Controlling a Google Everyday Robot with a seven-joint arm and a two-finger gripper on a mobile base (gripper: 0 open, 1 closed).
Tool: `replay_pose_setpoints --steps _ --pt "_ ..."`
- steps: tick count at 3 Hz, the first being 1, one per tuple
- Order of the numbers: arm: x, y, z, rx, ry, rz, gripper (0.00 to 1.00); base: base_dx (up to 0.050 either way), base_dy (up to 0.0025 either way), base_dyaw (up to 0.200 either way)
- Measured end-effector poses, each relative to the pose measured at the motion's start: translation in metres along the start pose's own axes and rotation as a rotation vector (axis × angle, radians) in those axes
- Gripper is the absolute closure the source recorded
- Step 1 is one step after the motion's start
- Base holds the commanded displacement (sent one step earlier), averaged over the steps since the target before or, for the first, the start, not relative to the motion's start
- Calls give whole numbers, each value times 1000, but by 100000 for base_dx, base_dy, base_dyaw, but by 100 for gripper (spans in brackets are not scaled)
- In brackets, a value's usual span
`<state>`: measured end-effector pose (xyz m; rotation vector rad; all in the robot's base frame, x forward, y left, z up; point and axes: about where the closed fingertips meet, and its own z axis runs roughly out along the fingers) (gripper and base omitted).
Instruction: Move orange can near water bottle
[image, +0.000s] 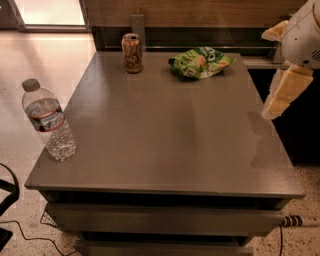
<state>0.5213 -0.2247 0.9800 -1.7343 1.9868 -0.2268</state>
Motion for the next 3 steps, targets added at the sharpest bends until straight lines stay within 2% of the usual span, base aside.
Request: replay_pose_setpoints --steps 2,3 --pt "-14 -20 18 32 -102 -33 0 0 0 0" --pt "-26 -33 26 27 -144 -61 0 0 0 0"
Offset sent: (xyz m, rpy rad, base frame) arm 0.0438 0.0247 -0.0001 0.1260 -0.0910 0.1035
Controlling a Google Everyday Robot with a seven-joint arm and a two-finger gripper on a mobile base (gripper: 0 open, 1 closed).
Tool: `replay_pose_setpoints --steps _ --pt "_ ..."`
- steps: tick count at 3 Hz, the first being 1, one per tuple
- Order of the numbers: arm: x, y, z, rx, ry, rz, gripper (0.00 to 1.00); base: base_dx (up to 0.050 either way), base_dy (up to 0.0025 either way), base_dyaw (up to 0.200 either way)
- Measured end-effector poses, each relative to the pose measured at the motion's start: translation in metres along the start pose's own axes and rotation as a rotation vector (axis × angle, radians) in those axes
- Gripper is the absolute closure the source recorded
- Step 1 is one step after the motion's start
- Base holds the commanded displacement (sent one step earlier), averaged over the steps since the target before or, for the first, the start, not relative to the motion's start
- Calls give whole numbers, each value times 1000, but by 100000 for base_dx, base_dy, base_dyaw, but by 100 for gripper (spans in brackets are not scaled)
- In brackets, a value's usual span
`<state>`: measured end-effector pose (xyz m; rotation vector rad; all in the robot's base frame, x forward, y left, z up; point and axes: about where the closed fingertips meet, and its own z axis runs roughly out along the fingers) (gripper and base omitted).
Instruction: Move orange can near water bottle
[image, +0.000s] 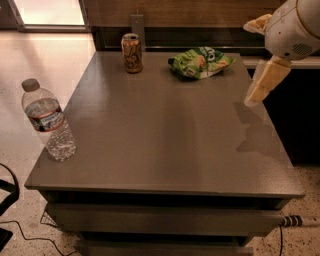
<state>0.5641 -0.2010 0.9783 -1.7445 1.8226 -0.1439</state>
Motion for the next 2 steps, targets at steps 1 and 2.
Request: replay_pose_setpoints --steps 1,2 --pt "-7 -16 11 -2 -25 -13 0 0 0 0" --pt "4 -37 29 3 4 14 0 0 0 0"
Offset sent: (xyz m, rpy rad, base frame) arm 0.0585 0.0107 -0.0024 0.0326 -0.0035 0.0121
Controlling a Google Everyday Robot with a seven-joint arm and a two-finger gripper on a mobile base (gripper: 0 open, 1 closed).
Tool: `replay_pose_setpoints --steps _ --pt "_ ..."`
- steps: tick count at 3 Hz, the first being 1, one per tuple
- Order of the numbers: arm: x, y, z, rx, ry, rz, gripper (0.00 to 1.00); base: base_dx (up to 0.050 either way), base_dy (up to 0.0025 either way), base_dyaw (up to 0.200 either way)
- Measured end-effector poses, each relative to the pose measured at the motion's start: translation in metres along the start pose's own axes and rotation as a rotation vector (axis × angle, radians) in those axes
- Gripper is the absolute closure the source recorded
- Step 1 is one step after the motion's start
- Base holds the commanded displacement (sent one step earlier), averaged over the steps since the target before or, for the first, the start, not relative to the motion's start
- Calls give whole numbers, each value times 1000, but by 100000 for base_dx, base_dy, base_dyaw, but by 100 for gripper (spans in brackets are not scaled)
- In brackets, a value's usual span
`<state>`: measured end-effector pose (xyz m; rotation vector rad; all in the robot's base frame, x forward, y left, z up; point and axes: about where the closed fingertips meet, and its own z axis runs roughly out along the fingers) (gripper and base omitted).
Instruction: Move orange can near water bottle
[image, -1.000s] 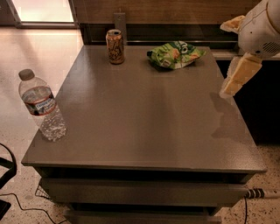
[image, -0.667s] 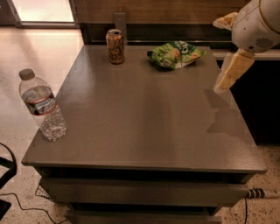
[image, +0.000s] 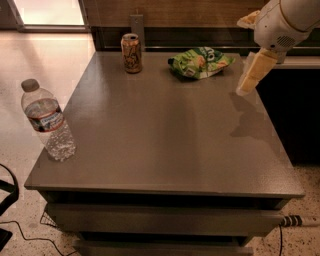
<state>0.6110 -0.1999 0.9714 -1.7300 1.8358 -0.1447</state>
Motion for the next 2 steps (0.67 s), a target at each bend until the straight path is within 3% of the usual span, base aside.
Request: replay_pose_setpoints --steps 2 --pt "3 -40 25 19 57 9 0 0 0 0"
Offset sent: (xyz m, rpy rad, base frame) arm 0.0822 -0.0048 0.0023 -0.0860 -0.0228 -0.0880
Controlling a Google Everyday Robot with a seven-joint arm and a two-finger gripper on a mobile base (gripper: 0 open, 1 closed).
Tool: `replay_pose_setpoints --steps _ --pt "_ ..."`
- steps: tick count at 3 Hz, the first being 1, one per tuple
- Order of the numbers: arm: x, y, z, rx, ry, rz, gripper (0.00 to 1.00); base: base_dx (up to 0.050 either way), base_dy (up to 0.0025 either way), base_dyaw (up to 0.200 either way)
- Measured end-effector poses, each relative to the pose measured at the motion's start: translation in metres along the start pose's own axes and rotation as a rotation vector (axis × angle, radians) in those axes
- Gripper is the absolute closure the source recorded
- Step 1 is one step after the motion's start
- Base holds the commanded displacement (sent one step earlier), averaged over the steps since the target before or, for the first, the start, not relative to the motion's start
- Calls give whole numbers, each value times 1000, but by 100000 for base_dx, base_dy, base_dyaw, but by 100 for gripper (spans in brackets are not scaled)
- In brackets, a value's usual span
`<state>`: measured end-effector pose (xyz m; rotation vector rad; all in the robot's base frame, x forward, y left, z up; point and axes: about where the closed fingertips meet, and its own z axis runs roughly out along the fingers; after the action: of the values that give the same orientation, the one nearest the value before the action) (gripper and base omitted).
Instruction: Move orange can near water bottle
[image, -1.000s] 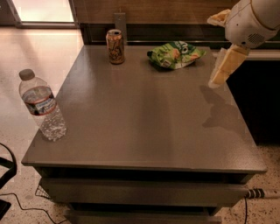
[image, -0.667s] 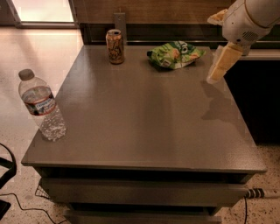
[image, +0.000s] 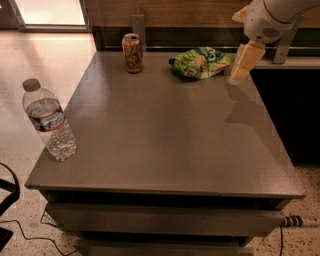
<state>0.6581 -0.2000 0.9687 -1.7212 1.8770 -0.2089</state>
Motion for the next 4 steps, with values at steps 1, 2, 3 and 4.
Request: replay_pose_setpoints --steps 1,2,3,4 --pt "8 -24 20 24 13 36 0 0 0 0" --pt "19 -45 50 25 -5 78 0 0 0 0" --pt "25 -54 76 8 -36 105 0 0 0 0" --pt "26 -66 103 6 -92 131 0 0 0 0"
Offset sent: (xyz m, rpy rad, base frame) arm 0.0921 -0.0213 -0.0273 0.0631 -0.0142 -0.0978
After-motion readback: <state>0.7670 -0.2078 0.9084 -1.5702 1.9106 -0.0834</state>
